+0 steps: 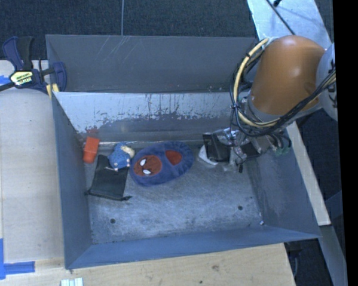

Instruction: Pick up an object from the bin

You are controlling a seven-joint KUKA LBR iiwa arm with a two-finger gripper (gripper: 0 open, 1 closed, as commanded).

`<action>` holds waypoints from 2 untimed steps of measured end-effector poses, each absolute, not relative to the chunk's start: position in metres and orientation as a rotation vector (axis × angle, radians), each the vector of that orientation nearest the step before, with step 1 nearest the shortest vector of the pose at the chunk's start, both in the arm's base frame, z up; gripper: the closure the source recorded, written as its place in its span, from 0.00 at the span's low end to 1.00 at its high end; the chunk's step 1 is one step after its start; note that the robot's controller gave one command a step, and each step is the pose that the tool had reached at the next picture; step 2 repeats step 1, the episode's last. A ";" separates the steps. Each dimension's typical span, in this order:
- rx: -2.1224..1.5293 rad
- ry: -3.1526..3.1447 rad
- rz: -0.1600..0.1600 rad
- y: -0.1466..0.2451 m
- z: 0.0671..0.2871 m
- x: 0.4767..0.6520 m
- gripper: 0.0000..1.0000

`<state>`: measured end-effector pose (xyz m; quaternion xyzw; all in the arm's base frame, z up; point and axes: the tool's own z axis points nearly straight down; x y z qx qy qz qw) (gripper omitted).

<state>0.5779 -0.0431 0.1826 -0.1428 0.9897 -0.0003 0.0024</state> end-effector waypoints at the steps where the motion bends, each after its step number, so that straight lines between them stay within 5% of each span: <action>1: -0.433 3.107 -0.001 -0.042 0.276 0.580 1.00; 2: -0.433 3.107 -0.001 -0.042 0.276 0.580 1.00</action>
Offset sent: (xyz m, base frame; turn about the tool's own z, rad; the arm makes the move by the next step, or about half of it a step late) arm 0.0011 0.0010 0.0911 0.0062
